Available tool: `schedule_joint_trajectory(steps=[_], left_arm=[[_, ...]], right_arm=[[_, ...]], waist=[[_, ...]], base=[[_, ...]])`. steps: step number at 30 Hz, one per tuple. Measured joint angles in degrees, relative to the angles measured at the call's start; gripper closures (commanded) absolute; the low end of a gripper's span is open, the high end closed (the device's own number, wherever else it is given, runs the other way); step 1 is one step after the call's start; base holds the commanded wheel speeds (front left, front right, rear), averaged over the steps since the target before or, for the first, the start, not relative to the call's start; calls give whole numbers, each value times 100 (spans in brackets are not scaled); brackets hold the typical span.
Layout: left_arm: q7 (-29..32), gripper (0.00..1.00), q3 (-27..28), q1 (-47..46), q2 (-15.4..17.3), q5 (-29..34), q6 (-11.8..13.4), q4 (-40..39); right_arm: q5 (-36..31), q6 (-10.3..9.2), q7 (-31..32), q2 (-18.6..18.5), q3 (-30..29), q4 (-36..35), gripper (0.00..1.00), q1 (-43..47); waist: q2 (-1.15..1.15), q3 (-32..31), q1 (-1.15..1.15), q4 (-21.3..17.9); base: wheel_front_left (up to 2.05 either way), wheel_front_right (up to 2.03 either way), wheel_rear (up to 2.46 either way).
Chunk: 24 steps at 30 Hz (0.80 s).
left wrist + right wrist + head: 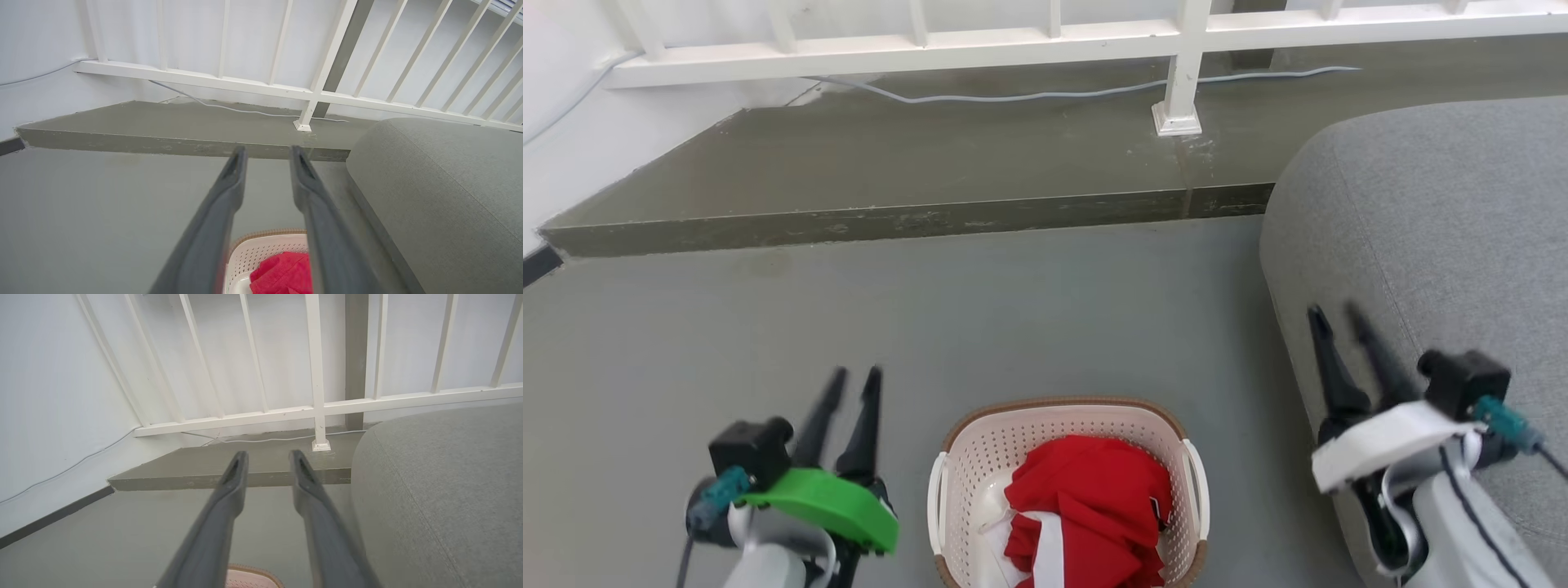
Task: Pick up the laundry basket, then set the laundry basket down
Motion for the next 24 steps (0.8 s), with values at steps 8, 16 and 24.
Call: schedule_joint_trajectory(steps=[8, 16, 24], left_arm=[[75, 100, 20, 141, -27, -171, -2, 165], [249, 100, 190, 141, -41, -821, -3, 163], [417, 100, 366, 142, -55, -1299, -4, 147]], right_arm=[[187, -4, 57, 85, -54, 168, 100, 205], [845, 2, 283, 125, -255, 219, 100, 195], [1537, 4, 459, 157, -379, 219, 100, 194]], waist=[[0, -8, 0, 13], [0, -20, 0, 35], [0, -31, 0, 54]], base=[[0, 0, 0], [0, 0, 0], [0, 0, 0]])
